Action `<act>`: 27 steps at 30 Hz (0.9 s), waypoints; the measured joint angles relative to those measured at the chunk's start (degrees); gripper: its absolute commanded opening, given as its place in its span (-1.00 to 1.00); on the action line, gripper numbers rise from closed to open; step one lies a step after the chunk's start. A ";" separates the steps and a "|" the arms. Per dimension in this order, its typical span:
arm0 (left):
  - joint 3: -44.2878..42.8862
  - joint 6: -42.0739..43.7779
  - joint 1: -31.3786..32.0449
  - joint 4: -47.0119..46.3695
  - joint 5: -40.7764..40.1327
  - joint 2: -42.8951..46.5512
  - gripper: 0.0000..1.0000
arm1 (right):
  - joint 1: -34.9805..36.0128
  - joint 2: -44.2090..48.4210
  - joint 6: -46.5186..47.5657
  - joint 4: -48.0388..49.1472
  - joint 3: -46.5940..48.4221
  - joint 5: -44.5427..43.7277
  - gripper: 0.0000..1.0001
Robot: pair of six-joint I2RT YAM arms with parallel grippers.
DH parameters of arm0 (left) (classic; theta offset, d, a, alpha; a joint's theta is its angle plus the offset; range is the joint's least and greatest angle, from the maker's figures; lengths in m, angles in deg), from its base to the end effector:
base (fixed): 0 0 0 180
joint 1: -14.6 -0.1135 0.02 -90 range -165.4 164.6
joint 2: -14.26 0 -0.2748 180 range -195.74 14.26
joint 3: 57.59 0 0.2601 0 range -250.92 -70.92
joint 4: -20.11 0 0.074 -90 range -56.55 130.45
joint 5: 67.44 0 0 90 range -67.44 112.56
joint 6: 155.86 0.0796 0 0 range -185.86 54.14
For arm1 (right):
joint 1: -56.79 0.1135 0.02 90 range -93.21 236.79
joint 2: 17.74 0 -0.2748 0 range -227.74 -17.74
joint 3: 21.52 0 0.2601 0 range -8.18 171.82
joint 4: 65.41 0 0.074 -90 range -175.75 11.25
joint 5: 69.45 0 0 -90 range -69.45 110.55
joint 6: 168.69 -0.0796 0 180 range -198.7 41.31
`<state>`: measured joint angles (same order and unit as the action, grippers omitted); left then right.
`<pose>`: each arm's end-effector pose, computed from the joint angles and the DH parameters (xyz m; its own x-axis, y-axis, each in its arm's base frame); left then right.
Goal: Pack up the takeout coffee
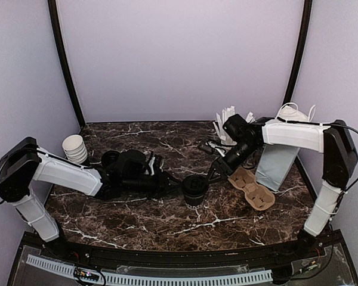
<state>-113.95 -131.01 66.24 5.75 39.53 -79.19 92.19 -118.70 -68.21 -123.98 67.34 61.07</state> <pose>0.2192 -0.3143 0.1729 -0.9329 -0.2197 -0.2853 0.1678 0.4357 -0.8843 0.2725 0.2571 0.2018 -0.6444 -0.6276 -0.4370 -0.7453 0.3874 0.5427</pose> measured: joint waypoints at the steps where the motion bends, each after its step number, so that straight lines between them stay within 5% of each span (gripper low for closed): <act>1: -0.02 -0.04 0.00 -0.24 0.09 -0.13 -0.36 | 0.00 -0.11 -0.02 -0.02 0.00 0.24 0.08; 15: -1.66 -0.57 -0.44 -2.80 0.42 -3.30 -0.54 | 0.09 -0.63 -0.79 0.33 -1.66 2.47 -0.03; 27: 2.56 -3.76 -0.79 -13.79 0.63 -5.35 -0.69 | 0.13 -3.39 -4.59 0.11 -0.92 4.72 -0.15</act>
<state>-111.39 -134.77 65.45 -8.04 40.17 -84.54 92.32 -122.09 -72.80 -123.88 66.42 65.79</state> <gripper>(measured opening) 0.150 0.419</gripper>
